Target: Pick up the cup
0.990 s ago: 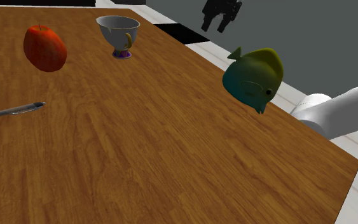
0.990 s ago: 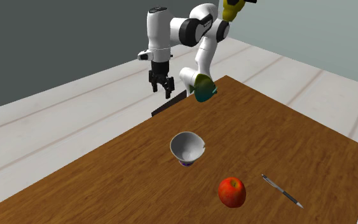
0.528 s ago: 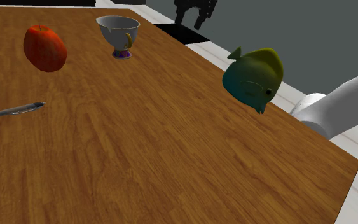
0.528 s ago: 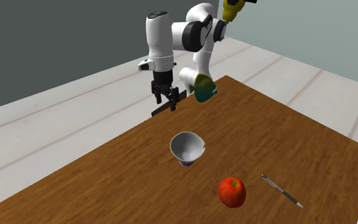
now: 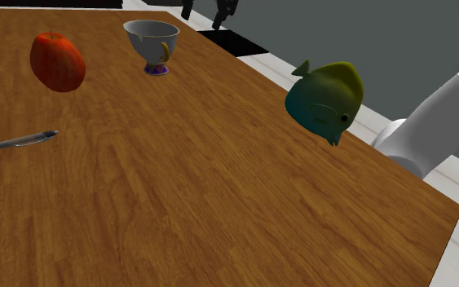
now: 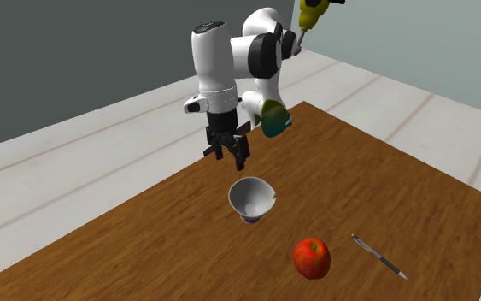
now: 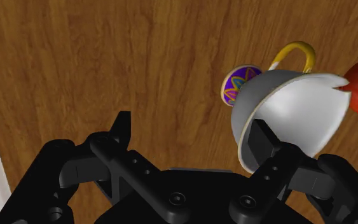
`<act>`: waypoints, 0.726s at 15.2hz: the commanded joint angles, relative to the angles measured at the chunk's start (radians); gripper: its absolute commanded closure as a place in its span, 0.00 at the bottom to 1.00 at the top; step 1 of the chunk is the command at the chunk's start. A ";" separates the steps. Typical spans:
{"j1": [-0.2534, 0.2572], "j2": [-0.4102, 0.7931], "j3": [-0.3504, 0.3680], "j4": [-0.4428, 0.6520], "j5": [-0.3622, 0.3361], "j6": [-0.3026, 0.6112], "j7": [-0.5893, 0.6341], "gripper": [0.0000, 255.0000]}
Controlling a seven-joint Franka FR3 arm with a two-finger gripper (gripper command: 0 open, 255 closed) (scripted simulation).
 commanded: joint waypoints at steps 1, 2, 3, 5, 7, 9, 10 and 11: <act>0.015 0.069 0.024 0.080 -0.004 0.000 0.045 0.00; 0.021 0.105 0.033 0.123 -0.007 -0.002 0.064 0.00; 0.029 0.142 0.042 0.167 -0.012 -0.005 0.083 0.00; 0.039 0.183 0.050 0.219 -0.019 -0.010 0.104 0.00; 0.039 0.175 0.050 0.182 -0.014 0.018 0.096 0.00; 0.038 0.167 0.049 0.146 -0.010 0.046 0.088 0.00; 0.038 0.164 0.049 0.128 -0.008 0.059 0.084 0.00; 0.038 0.161 0.049 0.112 -0.006 0.073 0.080 0.00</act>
